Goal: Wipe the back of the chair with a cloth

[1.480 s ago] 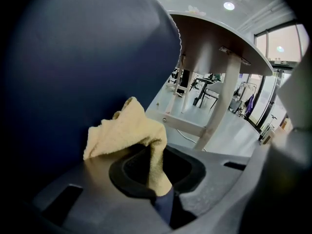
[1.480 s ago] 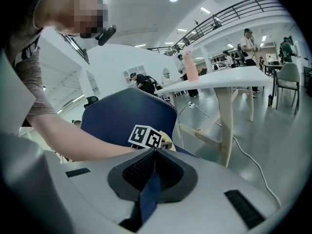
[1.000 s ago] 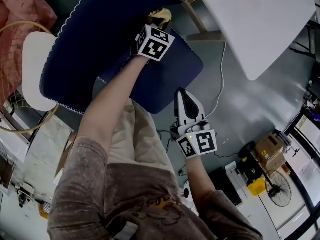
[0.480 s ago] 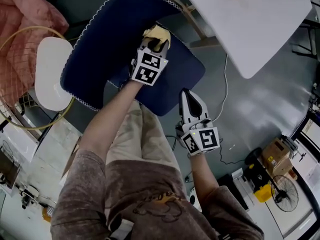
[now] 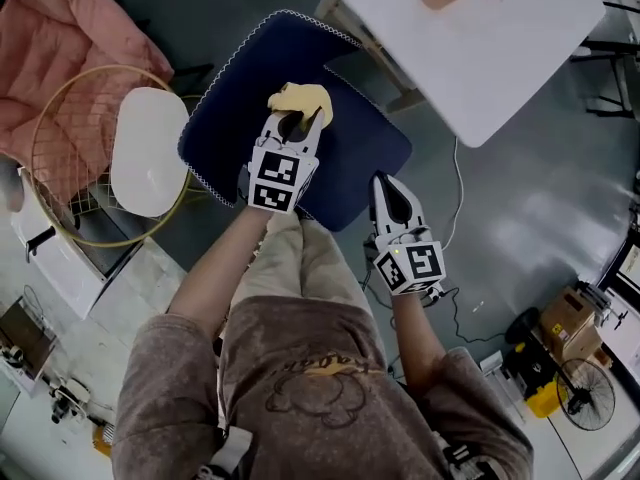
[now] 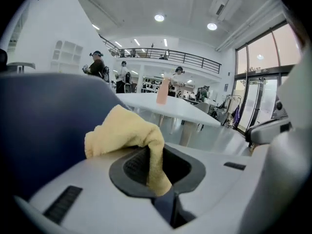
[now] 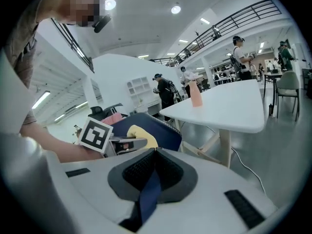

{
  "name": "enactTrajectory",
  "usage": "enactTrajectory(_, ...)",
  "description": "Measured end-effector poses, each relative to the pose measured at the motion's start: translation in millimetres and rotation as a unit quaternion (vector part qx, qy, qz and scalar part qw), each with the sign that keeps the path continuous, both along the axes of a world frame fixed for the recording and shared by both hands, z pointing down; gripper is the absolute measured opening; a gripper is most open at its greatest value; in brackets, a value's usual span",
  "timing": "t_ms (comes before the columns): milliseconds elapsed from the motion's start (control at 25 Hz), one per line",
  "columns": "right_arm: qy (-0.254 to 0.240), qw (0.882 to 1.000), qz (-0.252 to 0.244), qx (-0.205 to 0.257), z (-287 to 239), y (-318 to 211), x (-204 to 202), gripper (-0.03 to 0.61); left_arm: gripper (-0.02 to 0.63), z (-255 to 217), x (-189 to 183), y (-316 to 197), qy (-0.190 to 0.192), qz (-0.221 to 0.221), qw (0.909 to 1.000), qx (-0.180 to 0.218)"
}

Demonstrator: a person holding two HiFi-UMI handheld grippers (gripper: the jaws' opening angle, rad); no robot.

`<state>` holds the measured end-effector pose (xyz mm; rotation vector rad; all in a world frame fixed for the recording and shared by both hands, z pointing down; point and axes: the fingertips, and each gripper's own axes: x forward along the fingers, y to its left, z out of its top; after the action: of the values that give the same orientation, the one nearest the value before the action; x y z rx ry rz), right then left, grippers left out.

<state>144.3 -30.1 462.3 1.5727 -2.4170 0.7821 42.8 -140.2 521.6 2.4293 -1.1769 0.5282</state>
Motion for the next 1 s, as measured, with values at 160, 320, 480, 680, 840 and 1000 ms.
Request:
enactTrajectory(160, -0.006, 1.0, -0.01, 0.02, -34.9, -4.2, -4.0, 0.026, 0.052, -62.5, -12.0, 8.3, 0.014, -0.019, 0.9994, 0.026)
enactTrajectory(320, -0.012, 0.999, -0.023, 0.046, -76.4, -7.1, -7.4, 0.026, 0.052, -122.8, -18.6, 25.6, 0.033, -0.029, 0.9982, 0.042)
enactTrajectory(480, -0.008, 0.997, -0.034, 0.066, -105.4, -2.3, -15.5, 0.026, 0.052, -164.4, -36.0, 50.1, 0.039, -0.035, 0.9971, 0.056)
enactTrajectory(680, -0.007, 0.996, -0.031, 0.08, -134.7, 9.9, -14.0, 0.026, 0.052, -204.0, -51.5, 76.5, 0.055, -0.048, 0.9951, 0.066)
enactTrajectory(840, -0.004, 0.994, -0.041, 0.097, -153.4, 13.8, -26.8, 0.026, 0.052, -226.8, -65.7, 86.9, 0.061, -0.048, 0.9938, 0.08)
enactTrajectory(1000, -0.004, 0.992, -0.057, 0.111, -168.2, 14.9, -40.1, 0.026, 0.052, -245.0, -79.0, 95.5, 0.057, -0.045, 0.9929, 0.094)
